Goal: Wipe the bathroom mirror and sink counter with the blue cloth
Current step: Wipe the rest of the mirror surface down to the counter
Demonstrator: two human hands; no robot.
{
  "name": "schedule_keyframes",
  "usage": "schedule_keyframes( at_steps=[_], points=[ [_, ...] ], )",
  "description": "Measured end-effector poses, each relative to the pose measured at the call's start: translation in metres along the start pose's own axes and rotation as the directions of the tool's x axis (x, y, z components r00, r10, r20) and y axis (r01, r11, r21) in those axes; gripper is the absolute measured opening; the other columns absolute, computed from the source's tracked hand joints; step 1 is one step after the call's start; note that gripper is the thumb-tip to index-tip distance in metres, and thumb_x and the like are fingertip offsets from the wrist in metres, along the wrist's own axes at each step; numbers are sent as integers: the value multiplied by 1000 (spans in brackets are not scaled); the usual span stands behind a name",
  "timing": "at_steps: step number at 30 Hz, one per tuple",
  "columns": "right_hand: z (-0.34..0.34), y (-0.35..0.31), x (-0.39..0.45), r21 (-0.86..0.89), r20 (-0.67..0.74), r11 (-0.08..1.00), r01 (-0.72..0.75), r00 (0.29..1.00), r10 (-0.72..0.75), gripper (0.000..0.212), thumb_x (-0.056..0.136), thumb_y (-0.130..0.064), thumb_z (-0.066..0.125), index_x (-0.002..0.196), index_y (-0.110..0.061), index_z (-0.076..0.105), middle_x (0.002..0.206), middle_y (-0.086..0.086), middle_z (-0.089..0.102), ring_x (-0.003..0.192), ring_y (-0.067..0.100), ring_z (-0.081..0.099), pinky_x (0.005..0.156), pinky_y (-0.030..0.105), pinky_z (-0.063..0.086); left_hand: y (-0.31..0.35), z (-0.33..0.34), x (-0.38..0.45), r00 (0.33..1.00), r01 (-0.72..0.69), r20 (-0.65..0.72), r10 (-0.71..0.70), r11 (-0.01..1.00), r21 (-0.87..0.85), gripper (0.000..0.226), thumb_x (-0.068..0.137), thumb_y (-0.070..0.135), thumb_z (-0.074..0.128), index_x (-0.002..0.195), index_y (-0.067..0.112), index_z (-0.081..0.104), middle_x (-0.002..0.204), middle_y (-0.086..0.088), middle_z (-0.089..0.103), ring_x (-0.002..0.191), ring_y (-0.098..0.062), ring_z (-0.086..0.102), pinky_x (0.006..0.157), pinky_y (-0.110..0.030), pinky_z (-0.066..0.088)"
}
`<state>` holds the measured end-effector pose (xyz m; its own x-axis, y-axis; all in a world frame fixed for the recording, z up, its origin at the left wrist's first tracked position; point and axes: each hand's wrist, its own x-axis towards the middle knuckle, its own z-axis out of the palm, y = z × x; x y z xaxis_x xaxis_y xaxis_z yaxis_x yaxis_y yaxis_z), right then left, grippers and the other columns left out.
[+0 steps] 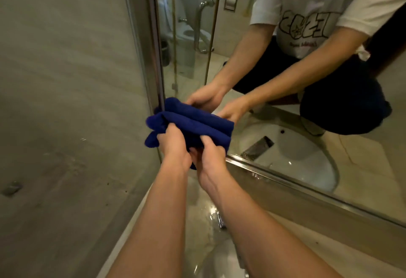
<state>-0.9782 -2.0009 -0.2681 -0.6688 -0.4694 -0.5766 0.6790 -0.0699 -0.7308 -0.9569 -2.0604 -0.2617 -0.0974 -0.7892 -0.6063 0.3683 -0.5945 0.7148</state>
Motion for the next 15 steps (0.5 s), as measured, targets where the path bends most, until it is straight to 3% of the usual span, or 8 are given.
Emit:
schedule_keyframes(
  at_steps=[4,8,12,15],
  points=[
    [6,1,-2,0,-9,1000,18,1000,-18,21,89,-10,66,109,-10,62,107,15,70,87,24,68,74,33,57,2,-3,-2,998,47,30,-46,999,-28,45,99,31,51,140,17,40,120,-12,63,95,-28,63,69,-36,49],
    [16,-13,-15,-25,-81,999,46,996,-48,9,90,-7,63,95,-13,60,94,12,69,76,21,66,71,33,56,13,-3,-6,1000,2,2,-2,995,-101,37,98,17,54,134,11,47,119,-12,65,90,-25,64,64,-32,50],
    [38,-54,-51,-83,-20,989,121,992,-123,5,92,-11,62,88,-12,59,93,16,72,77,23,71,75,35,59,35,5,-22,978,-152,115,174,972,-182,16,93,23,65,108,21,62,108,-8,73,101,-26,70,85,-41,57],
    [53,-91,-80,-46,57,973,225,973,-222,7,92,-17,65,94,-12,60,91,14,73,78,24,74,74,32,61,70,16,-40,896,-339,249,367,929,-150,18,84,37,74,99,30,68,101,3,76,100,-20,71,88,-41,56]
  ],
)
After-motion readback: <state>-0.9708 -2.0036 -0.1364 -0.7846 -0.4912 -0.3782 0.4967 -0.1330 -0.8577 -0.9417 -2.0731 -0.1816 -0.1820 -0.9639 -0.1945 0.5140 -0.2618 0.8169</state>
